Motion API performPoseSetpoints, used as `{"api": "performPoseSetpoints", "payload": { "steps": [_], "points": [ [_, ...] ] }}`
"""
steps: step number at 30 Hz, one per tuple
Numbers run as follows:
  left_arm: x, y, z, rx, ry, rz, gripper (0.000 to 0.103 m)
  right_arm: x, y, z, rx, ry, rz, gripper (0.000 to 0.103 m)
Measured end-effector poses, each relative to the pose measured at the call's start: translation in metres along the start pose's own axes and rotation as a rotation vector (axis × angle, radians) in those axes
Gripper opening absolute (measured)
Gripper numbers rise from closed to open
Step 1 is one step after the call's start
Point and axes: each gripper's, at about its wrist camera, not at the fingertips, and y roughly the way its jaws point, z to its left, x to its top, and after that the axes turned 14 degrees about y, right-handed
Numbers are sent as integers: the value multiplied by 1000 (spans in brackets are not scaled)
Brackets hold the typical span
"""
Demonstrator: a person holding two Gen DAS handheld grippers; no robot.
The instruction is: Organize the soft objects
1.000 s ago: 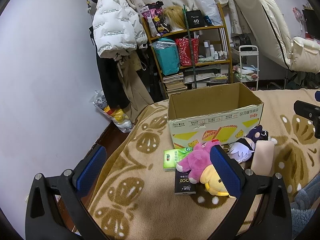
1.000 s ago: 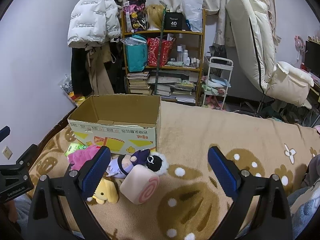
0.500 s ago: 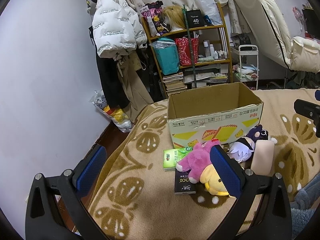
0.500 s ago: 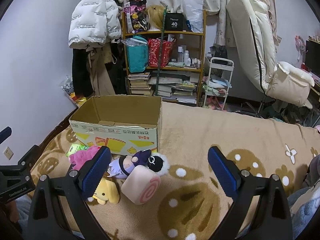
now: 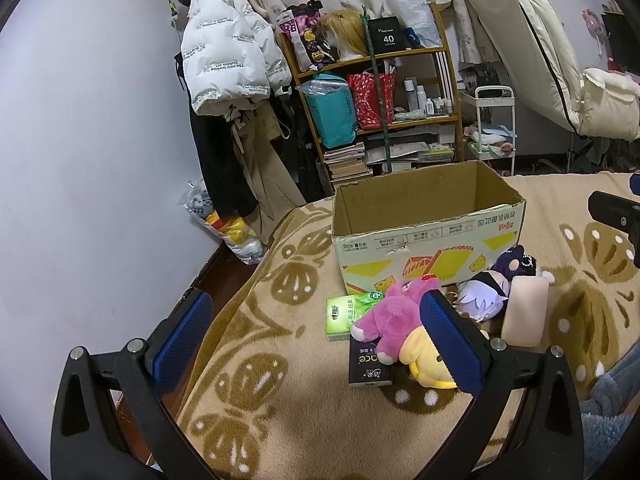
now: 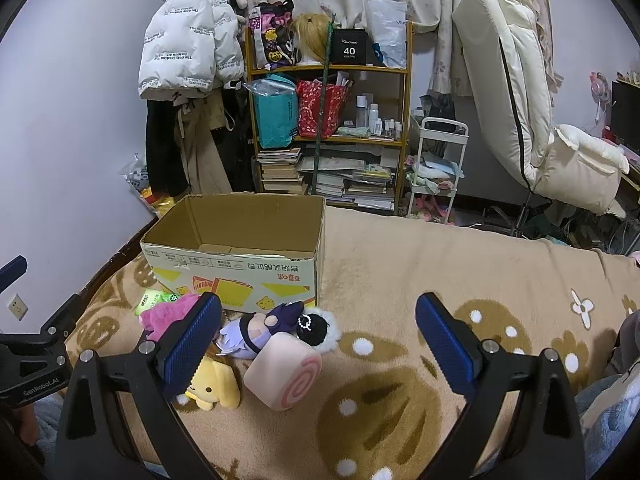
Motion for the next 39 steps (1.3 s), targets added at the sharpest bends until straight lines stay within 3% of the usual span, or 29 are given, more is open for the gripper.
{"api": "performPoseSetpoints", "payload": {
  "steps": [39],
  "points": [
    [-3,1,-7,-3,20,6,102,-5,2,0,-2,-1,17,102]
  ]
}}
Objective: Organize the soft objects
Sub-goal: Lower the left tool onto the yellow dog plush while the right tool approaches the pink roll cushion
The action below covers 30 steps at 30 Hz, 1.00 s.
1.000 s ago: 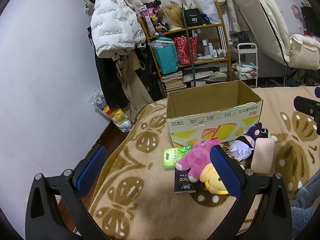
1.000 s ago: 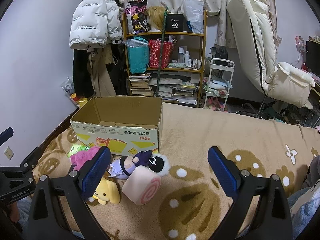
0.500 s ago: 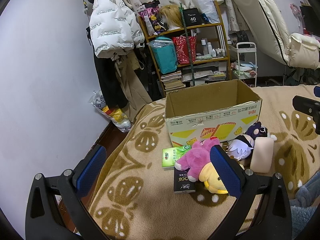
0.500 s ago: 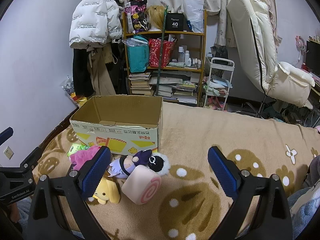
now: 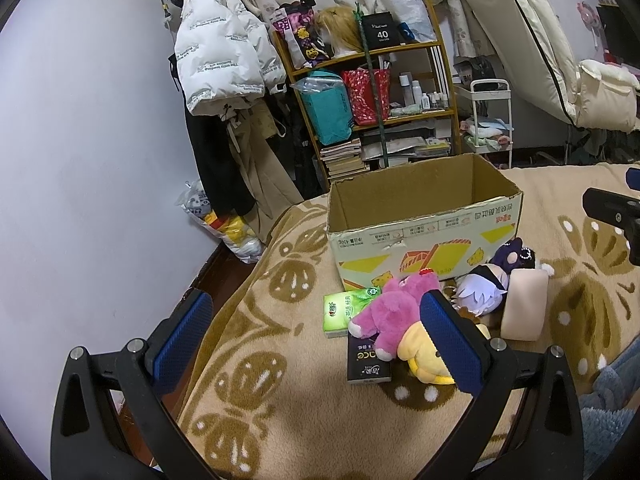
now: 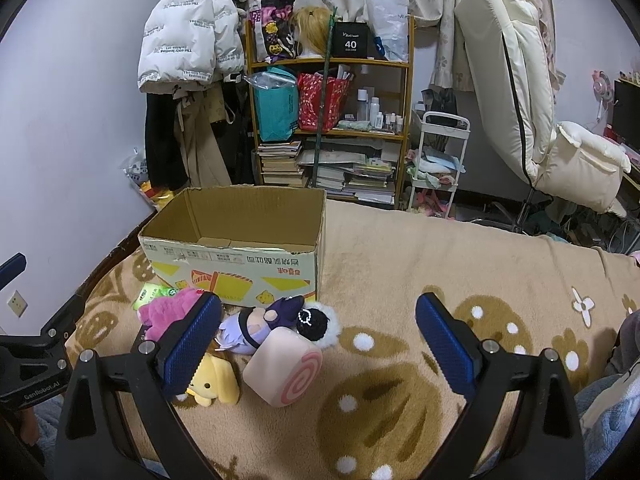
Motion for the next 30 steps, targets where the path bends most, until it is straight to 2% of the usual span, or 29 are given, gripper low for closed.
{"api": "performPoseSetpoints", "payload": {
  "steps": [7,16,21,30],
  "points": [
    [2,4,-4,-17,19,22,102,2,8,-1,6,8,32,102],
    [10,18,-16,-41,45,54,102,12,34,-8,35,67,140,102],
    [14,30,-28,-62,67,82,102,14,53,-13,3,78,203,102],
    [15,64,-54,-159,39,179,102,9,88,-9,-40,55,291,102]
  ]
}}
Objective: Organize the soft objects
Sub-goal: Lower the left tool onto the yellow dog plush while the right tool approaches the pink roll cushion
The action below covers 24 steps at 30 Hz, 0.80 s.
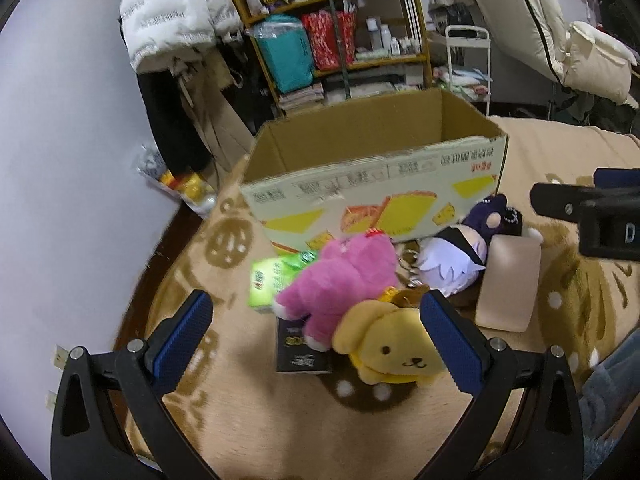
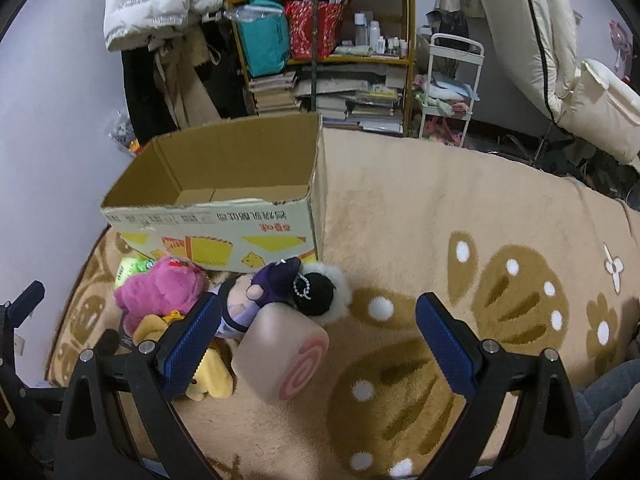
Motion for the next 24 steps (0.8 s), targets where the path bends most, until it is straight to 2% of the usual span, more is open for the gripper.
{"api": "performPoseSetpoints", "payload": {
  "steps": [7,24],
  "points": [
    [0,19,-6,-63,-26,4,102,-4,25,5,-32,-11,58,102],
    [-13,52,-51,-160,69,130,102,-17,66,2,-46,22,224,102]
  ]
}}
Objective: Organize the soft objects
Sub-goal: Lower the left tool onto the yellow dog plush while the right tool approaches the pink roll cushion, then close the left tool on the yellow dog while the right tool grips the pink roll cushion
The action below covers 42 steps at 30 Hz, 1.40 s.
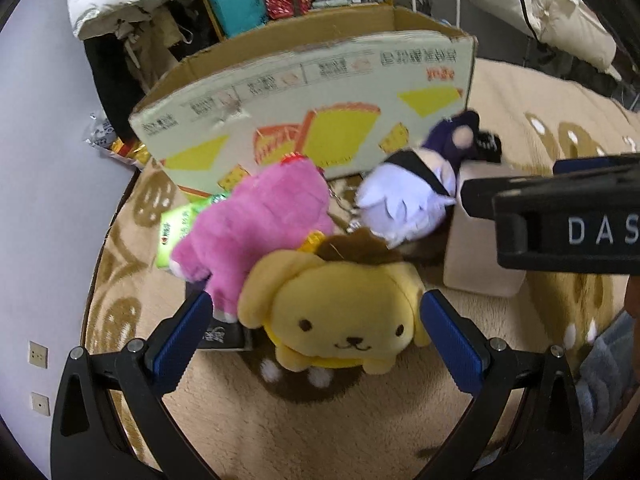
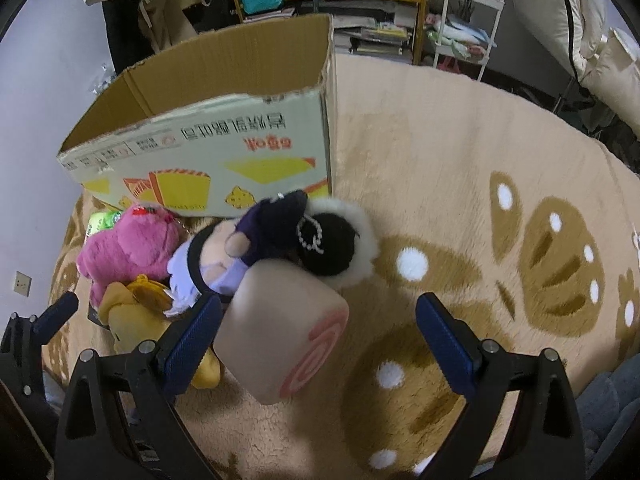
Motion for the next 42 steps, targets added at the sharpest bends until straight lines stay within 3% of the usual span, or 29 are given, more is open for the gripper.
{"api": "performPoseSetpoints", "payload": {
  "steps": [5,8,10,13,19,24,30,34,42],
  "points": [
    [-2,8,-3,-43,11,44,102,1,9,4,-1,-29,22,100],
    [-3,11,-4,-53,2,54,102,1,16,5,19,-37,63,89],
    [-5,11,-3,-72,-6,62,92,2,19,4,39,-24,84,85],
    [-6,11,-1,-98,-23,67,89,4,23,2,59,-11,106,75],
    [-6,8,-3,-107,-32,71,86,1,31,1,77,-1,153,69],
    [-10,8,0,-105,-18,63,86,-4,28,12,31,-75,89,57],
    [-10,8,-1,-103,-15,60,85,-4,29,13,33,-76,95,45],
    [-10,3,-4,-93,-8,48,78,-6,24,16,25,-92,92,32],
    [-11,1,-9,-99,2,50,74,-22,12,13,26,-76,89,31]
  ]
}}
